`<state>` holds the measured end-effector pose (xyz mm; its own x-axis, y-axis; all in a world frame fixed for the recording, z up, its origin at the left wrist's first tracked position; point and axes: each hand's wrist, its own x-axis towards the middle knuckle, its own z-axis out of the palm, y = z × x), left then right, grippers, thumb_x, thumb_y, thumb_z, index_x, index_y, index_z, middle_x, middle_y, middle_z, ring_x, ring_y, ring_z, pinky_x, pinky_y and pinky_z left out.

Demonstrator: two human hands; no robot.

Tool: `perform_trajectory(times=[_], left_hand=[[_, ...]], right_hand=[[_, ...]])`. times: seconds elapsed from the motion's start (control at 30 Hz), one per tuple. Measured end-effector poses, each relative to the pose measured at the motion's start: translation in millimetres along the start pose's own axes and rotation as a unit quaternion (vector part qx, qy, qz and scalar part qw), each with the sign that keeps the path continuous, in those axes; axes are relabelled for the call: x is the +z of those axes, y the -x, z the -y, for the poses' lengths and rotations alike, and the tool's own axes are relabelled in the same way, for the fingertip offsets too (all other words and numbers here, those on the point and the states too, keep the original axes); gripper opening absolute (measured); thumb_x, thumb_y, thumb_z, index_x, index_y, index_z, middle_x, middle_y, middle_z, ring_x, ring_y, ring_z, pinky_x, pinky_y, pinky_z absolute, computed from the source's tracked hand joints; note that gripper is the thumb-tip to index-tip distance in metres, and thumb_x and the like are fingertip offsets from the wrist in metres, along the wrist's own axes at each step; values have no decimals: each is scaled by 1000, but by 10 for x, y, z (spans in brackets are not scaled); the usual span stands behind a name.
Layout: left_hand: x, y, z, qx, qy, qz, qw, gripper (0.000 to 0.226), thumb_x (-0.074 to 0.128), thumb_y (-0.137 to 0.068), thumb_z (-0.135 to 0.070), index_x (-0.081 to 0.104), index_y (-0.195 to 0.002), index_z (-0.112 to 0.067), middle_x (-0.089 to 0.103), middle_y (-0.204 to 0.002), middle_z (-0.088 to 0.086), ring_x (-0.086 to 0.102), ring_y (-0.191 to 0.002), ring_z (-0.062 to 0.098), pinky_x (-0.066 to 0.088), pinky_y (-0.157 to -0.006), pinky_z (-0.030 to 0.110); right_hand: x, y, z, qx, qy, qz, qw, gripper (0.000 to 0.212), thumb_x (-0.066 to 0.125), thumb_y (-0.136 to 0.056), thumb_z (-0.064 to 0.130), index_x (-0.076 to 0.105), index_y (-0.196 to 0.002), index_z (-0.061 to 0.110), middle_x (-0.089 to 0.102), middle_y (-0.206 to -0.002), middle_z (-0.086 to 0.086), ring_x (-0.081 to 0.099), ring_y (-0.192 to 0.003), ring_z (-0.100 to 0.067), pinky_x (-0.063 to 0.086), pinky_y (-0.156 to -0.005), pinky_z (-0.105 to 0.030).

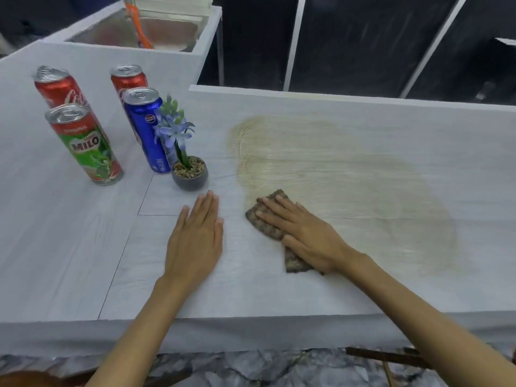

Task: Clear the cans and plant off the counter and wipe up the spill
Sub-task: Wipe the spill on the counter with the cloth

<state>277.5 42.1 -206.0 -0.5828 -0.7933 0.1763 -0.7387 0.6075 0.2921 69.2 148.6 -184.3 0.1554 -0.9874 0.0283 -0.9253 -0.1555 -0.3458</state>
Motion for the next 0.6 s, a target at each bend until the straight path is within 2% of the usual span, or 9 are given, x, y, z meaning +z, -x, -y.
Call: perform_trajectory(times=[0.1,0.2,0.3,0.37,0.47,0.53,0.6], left_hand=[[17,-7,8,1,-4,-1,1000,71,-7,-84,-43,9,-147,-15,7,-157,-4,2,-143,5,-3,-115,25],[13,-6,0,-10,-2,-1,1000,71,-8,-83,-44,8,-147,-18,5,-157,-7,-4,-139,-2,-4,-116,23],[7,-17,-13,-20,-1,0,1000,68,-5,-85,-44,9,-147,-20,7,-156,-9,-3,-137,-5,-4,-116,21],[0,-31,-15,-23,-4,-2,1000,67,-3,-86,-44,12,-147,-20,10,-156,-9,0,-138,-5,-3,-115,20],[1,-26,-13,-23,-19,-7,1000,65,1,-88,-42,17,-147,-18,14,-155,-8,5,-139,-2,-4,-113,18],[2,-17,-16,-23,-21,-4,1000,64,2,-89,-41,17,-147,-18,14,-155,-8,6,-140,0,-4,-112,18],[9,-21,-16,-25,-16,-4,1000,63,2,-89,-42,16,-147,-20,13,-155,-9,5,-140,-1,-4,-113,17]], right_hand=[[-298,-264,-736,65,3,-10,998,56,14,-91,46,9,-144,31,0,-155,12,-4,-146,-9,-2,-120,-35],[-413,-966,-1281,179,64,-30,981,48,21,-102,22,17,-148,16,6,-159,-6,2,-148,-23,4,-120,-42],[-308,-1690,-1156,188,56,-55,979,49,25,-101,22,21,-148,10,14,-158,-12,8,-146,-30,7,-120,-43],[-195,-1888,-761,153,34,-53,986,49,27,-101,26,23,-148,15,15,-158,-9,9,-147,-28,7,-120,-43],[-30,-1516,-221,16,26,6,1000,49,21,-101,30,16,-149,20,5,-160,-2,0,-148,-19,1,-119,-37],[-20,-1033,-222,-66,14,25,997,55,12,-96,41,12,-149,25,0,-159,6,-5,-146,-11,-2,-118,-30],[-134,-724,-493,-110,-8,32,993,61,6,-89,48,9,-147,31,-1,-157,14,-7,-145,-5,-5,-117,-26]])
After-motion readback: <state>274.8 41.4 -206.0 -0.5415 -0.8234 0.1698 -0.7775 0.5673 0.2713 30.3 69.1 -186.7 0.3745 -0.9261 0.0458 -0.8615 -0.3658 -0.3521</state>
